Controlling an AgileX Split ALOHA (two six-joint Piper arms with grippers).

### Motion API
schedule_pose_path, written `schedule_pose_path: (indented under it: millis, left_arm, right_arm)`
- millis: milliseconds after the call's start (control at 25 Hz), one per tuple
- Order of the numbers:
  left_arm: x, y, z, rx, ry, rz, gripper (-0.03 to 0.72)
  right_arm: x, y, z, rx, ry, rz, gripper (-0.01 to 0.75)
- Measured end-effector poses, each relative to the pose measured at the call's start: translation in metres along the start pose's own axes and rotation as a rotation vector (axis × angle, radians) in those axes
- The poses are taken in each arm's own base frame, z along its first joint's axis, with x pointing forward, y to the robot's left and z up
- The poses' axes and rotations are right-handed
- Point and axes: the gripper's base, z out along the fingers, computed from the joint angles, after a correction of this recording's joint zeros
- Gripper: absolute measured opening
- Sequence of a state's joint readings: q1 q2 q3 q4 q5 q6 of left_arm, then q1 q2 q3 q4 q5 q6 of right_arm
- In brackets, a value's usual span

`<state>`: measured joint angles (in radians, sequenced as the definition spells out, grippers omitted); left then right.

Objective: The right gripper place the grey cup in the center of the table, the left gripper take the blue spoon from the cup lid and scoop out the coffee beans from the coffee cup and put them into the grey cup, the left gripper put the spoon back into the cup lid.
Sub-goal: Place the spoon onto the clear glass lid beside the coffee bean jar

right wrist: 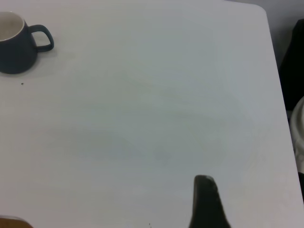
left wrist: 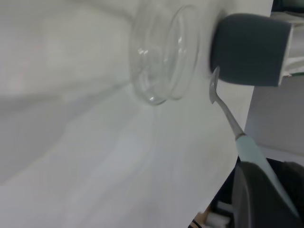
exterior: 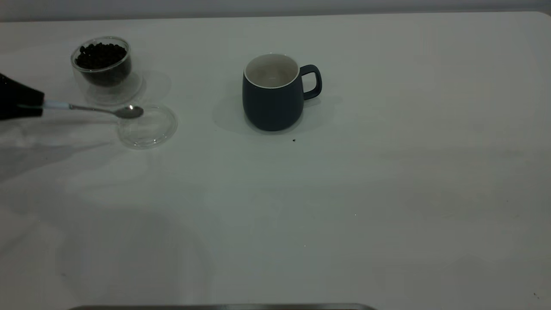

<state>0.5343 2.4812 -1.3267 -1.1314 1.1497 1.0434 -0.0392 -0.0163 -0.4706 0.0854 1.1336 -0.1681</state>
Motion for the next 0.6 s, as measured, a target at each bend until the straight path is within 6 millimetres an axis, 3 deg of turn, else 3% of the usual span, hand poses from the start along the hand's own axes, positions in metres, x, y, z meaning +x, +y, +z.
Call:
schedule_pose_path:
  millis: [400,600]
  left_arm:
    - [-0.002,0.004,0.005,0.013,-0.03,0.041,0.131]
    - [-0.006,0.001,0.019,-0.037,-0.029,0.066,0.131]
  right_arm:
    - [0.0,0.0,0.0,0.0,0.0,0.0,0.459]
    - [0.0,0.0,0.0,0.0,0.0,0.0,0.459]
